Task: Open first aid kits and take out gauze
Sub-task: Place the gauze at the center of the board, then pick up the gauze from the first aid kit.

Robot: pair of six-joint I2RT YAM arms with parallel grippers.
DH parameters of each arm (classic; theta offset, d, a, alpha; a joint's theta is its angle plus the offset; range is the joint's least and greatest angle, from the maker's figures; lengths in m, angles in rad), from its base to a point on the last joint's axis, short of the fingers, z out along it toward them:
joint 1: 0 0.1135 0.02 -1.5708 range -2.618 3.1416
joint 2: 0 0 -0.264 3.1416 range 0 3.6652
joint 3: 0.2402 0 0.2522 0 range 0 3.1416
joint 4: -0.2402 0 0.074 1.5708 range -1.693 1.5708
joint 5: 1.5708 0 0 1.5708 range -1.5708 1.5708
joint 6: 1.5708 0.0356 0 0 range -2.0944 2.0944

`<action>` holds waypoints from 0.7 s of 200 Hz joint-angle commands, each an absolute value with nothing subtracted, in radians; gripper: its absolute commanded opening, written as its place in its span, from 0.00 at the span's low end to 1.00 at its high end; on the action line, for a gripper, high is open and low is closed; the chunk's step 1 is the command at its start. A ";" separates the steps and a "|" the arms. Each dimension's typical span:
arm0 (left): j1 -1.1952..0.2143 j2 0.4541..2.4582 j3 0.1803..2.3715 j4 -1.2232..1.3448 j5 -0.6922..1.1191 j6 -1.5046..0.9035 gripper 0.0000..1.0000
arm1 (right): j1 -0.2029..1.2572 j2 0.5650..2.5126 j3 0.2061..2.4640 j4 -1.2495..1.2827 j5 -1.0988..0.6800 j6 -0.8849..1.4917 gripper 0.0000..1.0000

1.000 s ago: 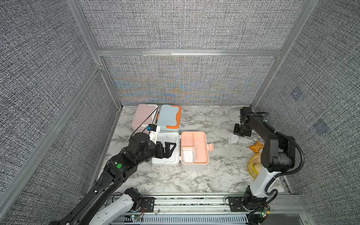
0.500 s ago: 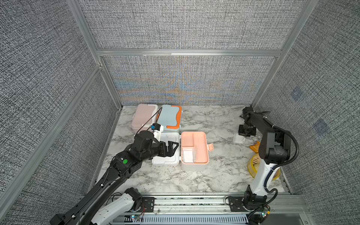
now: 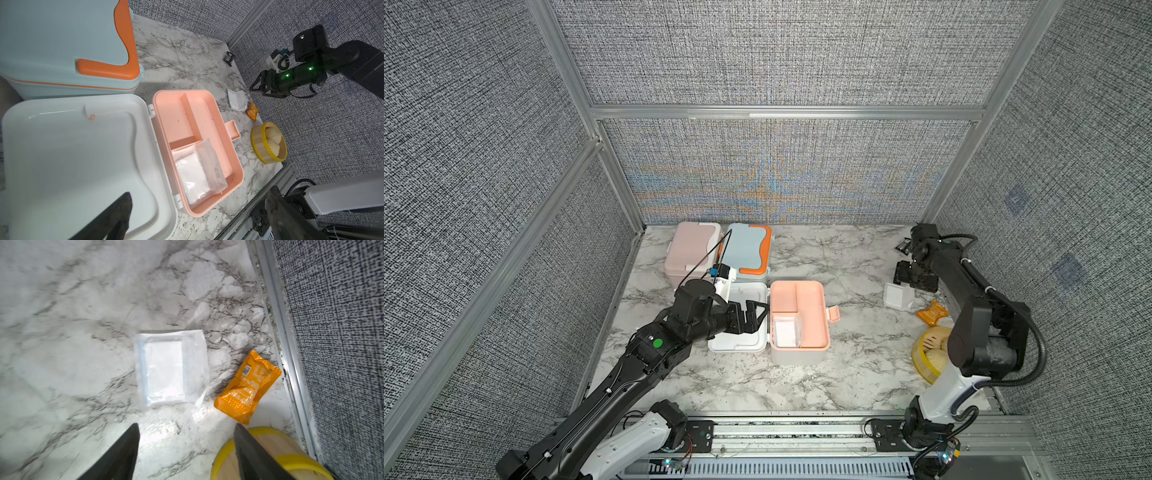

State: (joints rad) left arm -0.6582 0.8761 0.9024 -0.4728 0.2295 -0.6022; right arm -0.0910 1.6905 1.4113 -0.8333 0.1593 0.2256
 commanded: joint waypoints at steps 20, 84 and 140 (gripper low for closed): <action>-0.658 0.822 0.871 -0.394 0.274 -0.627 1.00 | -0.026 1.443 1.278 -0.767 -0.099 0.261 0.88; -0.658 0.742 0.790 -0.405 0.233 -0.626 1.00 | 0.268 1.132 1.118 -0.702 -0.315 0.390 0.83; -0.658 0.695 0.697 -0.403 0.172 -0.643 0.99 | 0.604 1.168 1.059 -0.592 -0.270 0.532 0.62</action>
